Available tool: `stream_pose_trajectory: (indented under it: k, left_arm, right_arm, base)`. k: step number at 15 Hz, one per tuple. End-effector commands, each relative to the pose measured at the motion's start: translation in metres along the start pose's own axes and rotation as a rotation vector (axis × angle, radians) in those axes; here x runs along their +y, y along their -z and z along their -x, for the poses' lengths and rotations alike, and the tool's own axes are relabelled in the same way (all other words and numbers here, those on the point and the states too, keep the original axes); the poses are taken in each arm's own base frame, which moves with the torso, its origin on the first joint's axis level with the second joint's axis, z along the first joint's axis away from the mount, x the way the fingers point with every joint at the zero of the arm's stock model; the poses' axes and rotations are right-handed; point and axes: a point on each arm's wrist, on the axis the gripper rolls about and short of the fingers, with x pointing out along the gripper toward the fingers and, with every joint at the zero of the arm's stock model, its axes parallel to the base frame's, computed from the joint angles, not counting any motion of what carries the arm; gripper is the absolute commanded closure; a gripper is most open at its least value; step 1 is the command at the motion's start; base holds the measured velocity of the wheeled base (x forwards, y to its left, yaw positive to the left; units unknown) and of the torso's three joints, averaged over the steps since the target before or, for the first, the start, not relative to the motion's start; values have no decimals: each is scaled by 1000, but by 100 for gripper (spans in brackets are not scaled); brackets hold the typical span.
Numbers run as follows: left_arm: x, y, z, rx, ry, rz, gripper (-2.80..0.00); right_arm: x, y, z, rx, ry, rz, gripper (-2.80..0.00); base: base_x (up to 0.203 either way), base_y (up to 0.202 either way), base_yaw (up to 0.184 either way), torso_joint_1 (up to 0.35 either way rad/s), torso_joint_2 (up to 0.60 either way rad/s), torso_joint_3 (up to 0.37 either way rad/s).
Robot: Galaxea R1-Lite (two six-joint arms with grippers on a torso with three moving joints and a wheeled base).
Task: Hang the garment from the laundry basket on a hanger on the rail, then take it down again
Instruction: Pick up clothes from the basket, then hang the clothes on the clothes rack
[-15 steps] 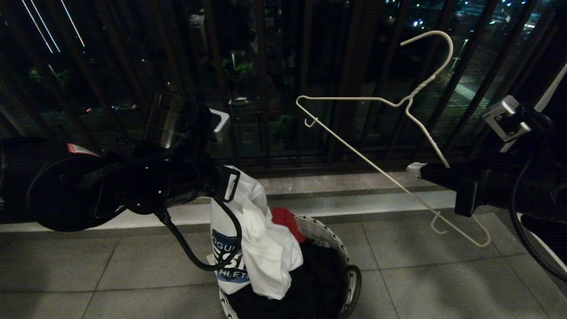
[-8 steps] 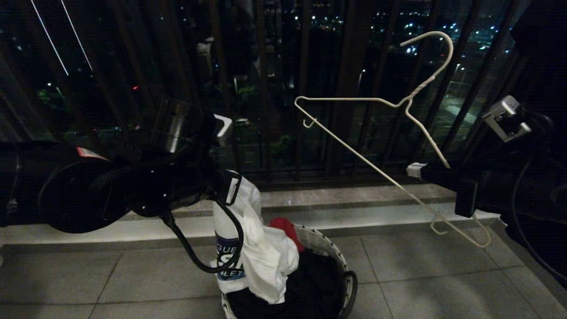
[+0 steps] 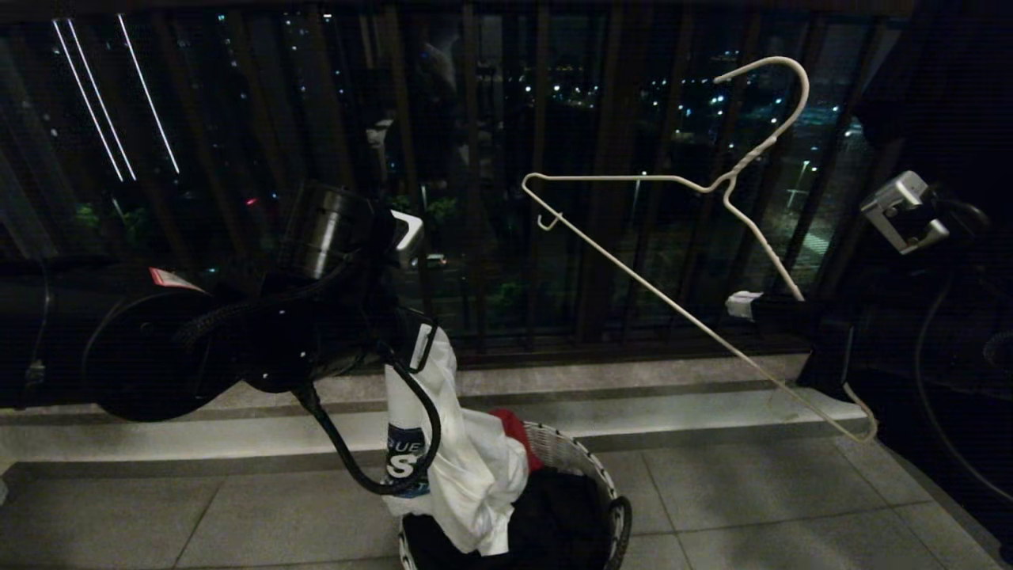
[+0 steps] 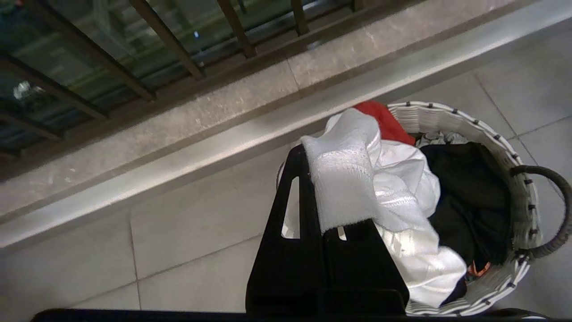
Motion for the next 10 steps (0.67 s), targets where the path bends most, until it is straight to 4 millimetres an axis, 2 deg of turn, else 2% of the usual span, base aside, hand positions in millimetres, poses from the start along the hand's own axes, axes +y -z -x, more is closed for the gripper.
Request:
stream_pose_trajectory:
  k: [1, 4, 10]
  left_arm:
    - [-1, 1, -2, 4, -2, -2, 0]
    - [-1, 0, -1, 2, -2, 1, 0]
    - [3, -13, -8, -122, -15, 70, 0]
  right_arm:
    - [0, 0, -1, -1, -3, 1, 0]
    - [0, 0, -1, 1, -3, 1, 0]
    - [1, -1, 1, -6, -10, -4, 0]
  base:
    - [0, 0, 0, -3, -1, 200]
    - [0, 0, 0, 3, 2, 140]
    - [0, 0, 0, 0, 1, 10]
